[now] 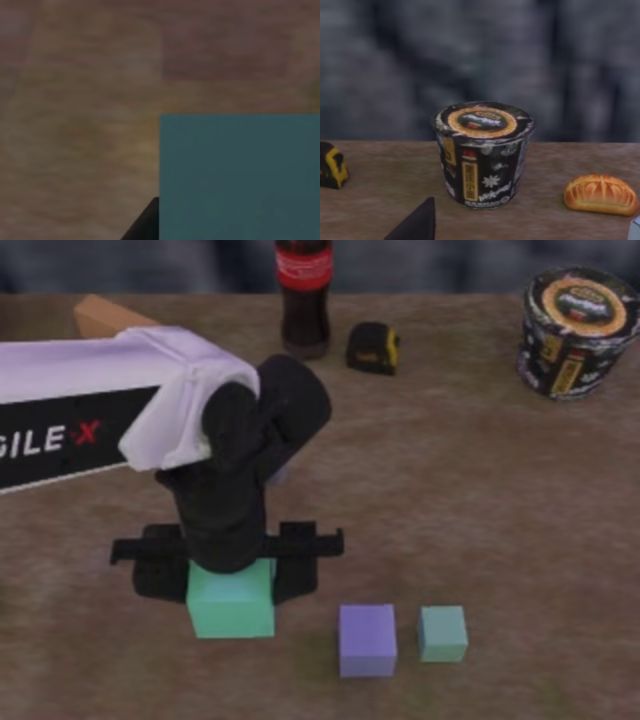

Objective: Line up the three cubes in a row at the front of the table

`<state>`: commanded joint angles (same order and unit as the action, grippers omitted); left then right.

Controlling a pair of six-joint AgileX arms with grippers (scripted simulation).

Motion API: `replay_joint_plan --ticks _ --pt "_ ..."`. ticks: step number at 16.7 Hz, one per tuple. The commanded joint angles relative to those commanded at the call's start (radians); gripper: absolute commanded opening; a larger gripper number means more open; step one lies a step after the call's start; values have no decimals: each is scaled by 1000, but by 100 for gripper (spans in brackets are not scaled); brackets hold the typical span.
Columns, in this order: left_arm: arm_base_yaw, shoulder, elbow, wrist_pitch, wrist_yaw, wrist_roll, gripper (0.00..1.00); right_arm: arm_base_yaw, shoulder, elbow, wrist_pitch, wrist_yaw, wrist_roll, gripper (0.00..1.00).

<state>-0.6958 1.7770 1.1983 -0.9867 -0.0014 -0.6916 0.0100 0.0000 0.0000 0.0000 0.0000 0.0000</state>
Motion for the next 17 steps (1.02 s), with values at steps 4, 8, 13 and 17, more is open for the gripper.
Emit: replay_joint_plan --ticks 4,8,13,17 --pt "4 20 -20 38 0 5 0 0 0 0 0 0 0 100" --pt "5 84 -101 187 0 4 0 0 0 0 0 0 0 100" --pt "2 124 -150 274 1 4 0 0 0 0 0 0 0 100" --pt "2 124 -150 274 1 4 15 0 0 0 0 0 0 100"
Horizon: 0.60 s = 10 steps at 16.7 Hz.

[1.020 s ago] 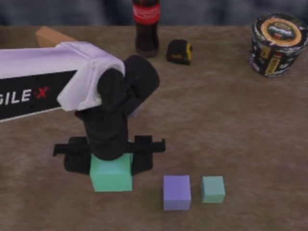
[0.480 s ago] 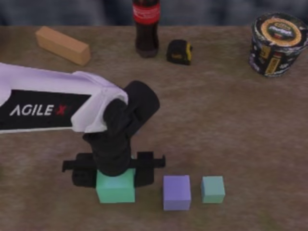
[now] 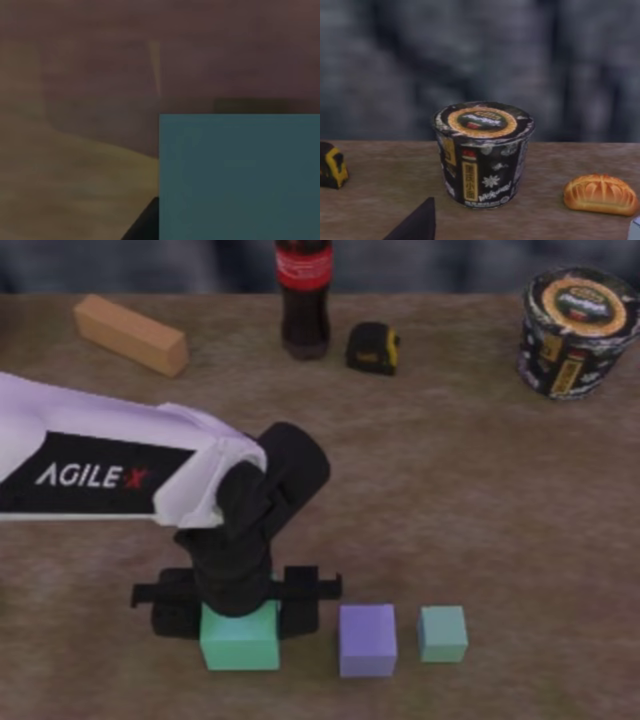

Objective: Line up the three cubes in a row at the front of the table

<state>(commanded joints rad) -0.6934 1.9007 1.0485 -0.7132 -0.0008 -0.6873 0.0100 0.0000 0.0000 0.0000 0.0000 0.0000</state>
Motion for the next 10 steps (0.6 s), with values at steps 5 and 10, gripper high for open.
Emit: replay_joint_plan --ticks 5,10 --pt "0 0 0 0 0 0 53 0 0 0 0 0 0 100" --pt "0 0 0 0 0 0 90 0 0 0 0 0 0 100"
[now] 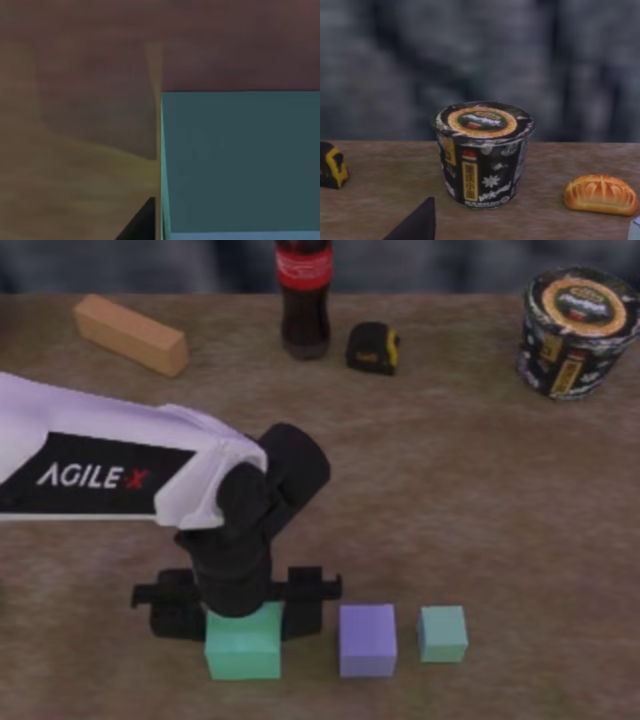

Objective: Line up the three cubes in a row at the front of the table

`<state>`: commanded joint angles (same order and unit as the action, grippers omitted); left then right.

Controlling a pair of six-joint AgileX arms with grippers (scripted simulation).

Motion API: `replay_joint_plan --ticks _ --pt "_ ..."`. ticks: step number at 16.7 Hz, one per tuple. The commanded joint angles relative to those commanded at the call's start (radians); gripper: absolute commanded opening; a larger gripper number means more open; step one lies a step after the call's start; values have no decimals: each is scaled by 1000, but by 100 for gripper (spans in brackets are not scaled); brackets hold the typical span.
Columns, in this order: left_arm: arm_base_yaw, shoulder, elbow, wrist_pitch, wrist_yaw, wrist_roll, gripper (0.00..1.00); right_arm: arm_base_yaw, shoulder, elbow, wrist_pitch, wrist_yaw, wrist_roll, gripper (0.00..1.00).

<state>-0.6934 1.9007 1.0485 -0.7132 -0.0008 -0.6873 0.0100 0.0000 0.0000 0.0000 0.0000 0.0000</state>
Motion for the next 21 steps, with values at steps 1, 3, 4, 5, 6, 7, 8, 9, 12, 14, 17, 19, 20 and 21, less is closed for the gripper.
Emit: replay_joint_plan --ticks 1,3,4,5,6,7,8,9,12,14,17,19,20,21 --pt "0 0 0 0 0 0 98 0 0 0 0 0 0 100" --pt "0 0 0 0 0 0 100 0 0 0 0 0 0 100" --pt "0 0 0 0 0 0 100 0 0 0 0 0 0 100" --pt "0 0 0 0 0 0 100 0 0 0 0 0 0 100" --pt "0 0 0 0 0 0 100 0 0 0 0 0 0 100" --pt "0 0 0 0 0 0 100 0 0 0 0 0 0 100" --pt "0 0 0 0 0 0 100 0 0 0 0 0 0 100" --pt "0 0 0 0 0 0 100 0 0 0 0 0 0 100" --pt "-1 -7 13 -17 0 0 100 0 0 0 0 0 0 100" --pt "3 -32 46 -74 -1 -2 100 0 0 0 0 0 0 100" --pt "12 -83 106 -201 -1 -5 100 0 0 0 0 0 0 100" --pt "16 -114 138 -258 -1 -5 100 0 0 0 0 0 0 100" --pt "18 -124 146 -271 -1 -4 100 0 0 0 0 0 0 100" --pt "19 -126 148 -273 -1 -4 100 0 0 0 0 0 0 100"
